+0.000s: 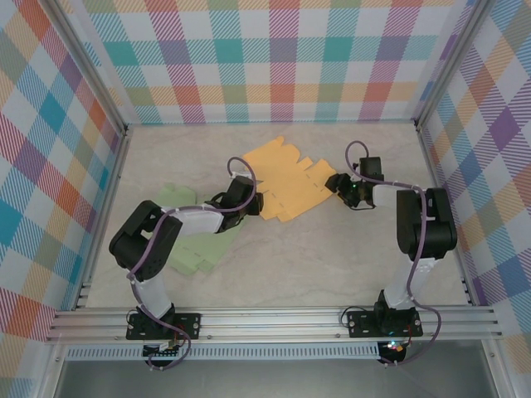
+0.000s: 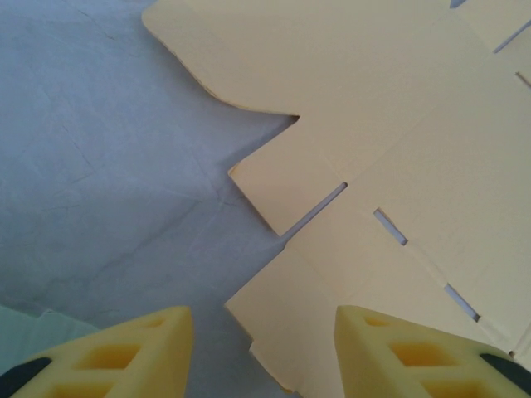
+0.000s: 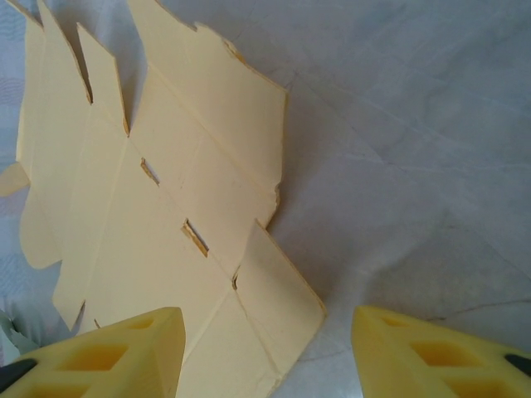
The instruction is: Fold the paper box
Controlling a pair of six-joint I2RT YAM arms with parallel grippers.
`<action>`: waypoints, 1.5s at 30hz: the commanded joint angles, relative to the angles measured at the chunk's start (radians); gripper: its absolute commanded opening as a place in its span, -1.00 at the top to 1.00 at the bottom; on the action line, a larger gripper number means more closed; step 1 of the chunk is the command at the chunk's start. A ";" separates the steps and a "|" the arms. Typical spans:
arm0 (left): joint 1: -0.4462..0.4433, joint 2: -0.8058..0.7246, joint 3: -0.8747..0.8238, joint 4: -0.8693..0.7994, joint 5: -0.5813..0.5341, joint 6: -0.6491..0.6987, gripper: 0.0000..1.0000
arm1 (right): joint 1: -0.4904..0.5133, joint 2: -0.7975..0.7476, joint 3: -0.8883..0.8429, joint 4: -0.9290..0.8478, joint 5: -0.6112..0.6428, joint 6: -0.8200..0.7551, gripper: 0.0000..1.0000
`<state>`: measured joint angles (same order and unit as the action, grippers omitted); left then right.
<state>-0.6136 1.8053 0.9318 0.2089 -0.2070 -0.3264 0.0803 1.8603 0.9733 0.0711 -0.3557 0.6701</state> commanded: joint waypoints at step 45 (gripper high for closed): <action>-0.012 -0.159 0.094 -0.066 0.054 0.115 0.20 | 0.048 -0.145 0.113 -0.102 0.005 -0.410 0.85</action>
<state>-0.6140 1.7271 0.9756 0.1722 -0.1478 -0.2836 0.1143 1.8271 1.0283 0.0566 -0.3592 0.4255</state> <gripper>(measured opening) 0.398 0.079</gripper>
